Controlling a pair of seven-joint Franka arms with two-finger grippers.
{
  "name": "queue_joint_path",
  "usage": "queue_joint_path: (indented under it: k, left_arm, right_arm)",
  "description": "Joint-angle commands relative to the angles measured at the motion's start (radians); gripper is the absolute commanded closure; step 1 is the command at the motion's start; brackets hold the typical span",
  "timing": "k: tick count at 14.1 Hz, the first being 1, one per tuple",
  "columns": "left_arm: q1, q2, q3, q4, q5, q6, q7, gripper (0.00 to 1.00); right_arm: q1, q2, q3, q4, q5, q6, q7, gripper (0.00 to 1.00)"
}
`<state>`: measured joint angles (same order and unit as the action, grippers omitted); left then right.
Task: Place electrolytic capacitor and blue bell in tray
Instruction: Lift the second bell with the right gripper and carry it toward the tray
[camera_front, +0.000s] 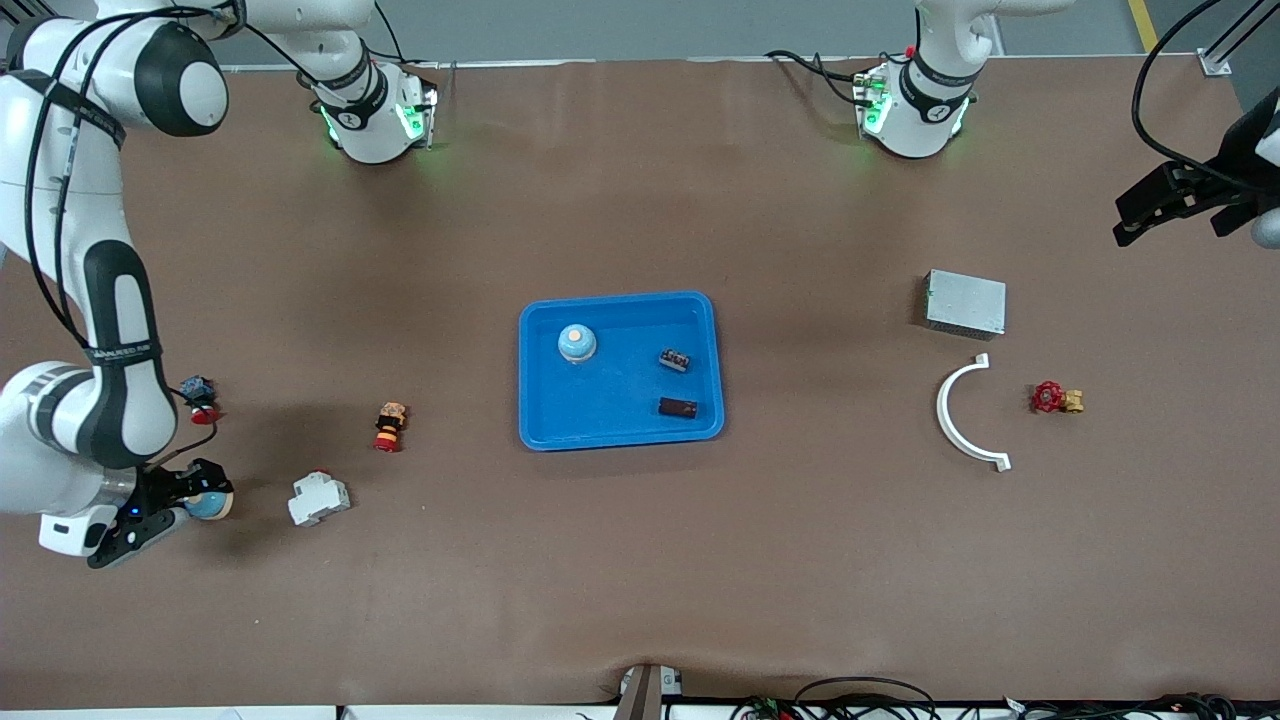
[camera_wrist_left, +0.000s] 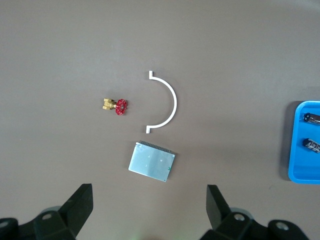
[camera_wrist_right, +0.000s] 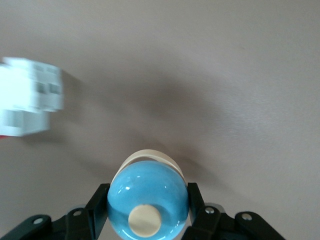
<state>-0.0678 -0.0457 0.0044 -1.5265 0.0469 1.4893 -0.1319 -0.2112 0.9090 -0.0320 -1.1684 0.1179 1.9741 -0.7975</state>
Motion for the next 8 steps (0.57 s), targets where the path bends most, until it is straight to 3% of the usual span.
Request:
queue_joint_path:
  k: [1, 5, 8]
  left_arm:
    - [-0.001, -0.005, 0.009, 0.006, -0.018, -0.017, 0.024, 0.0]
    - [0.0, -0.016, 0.019, 0.008, -0.016, -0.017, 0.024, 0.0]
    - [-0.001, -0.025, 0.017, 0.016, -0.002, -0.018, 0.011, 0.0]
  right_arm:
    - [0.062, -0.068, -0.008, 0.096, 0.003, -0.214, 0.162, 1.0]
    - [0.188, -0.221, -0.002, 0.095, 0.005, -0.336, 0.562, 1.0]
    - [0.317, -0.292, -0.003, -0.011, -0.023, -0.311, 0.872, 1.0]
